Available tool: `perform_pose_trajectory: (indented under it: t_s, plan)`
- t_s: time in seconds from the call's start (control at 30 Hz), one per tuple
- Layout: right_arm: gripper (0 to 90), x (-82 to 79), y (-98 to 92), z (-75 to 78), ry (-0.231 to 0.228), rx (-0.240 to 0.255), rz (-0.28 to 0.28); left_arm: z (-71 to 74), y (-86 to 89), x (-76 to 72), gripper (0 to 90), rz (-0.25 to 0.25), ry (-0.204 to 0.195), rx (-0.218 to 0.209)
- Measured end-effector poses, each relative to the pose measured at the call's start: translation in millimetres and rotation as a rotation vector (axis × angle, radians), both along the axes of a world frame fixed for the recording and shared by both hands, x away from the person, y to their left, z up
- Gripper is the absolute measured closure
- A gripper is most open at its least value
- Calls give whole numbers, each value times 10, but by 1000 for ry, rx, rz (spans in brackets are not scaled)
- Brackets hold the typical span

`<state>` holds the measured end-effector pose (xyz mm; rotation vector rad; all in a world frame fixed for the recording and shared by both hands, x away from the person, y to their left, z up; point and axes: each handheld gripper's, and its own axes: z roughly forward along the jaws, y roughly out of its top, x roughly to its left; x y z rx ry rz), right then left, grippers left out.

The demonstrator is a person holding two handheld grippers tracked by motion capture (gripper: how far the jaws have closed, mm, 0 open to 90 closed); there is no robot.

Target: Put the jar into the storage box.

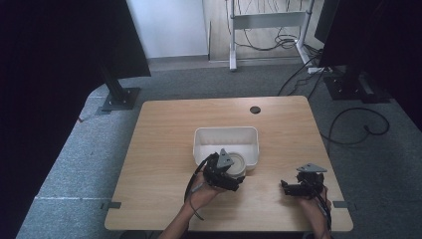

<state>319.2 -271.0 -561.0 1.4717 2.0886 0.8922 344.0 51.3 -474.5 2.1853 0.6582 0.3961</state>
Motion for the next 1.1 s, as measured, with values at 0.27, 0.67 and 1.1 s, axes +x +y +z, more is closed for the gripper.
perform_pose_trajectory:
  t_s: [0.27, 0.67, 1.1]
  plan:
    - [6, 0, 0, 0, 0, 0, 0, -7, 8, 136, 105, 28, -5, 6]
    - [6, 0, -1, 0, -1, 0, 0, 27, -30, 309, 105, 57, -26, -4]
    - [6, 0, 0, 0, 0, 0, 0, 2, -106, 511, 105, 96, -40, -14]
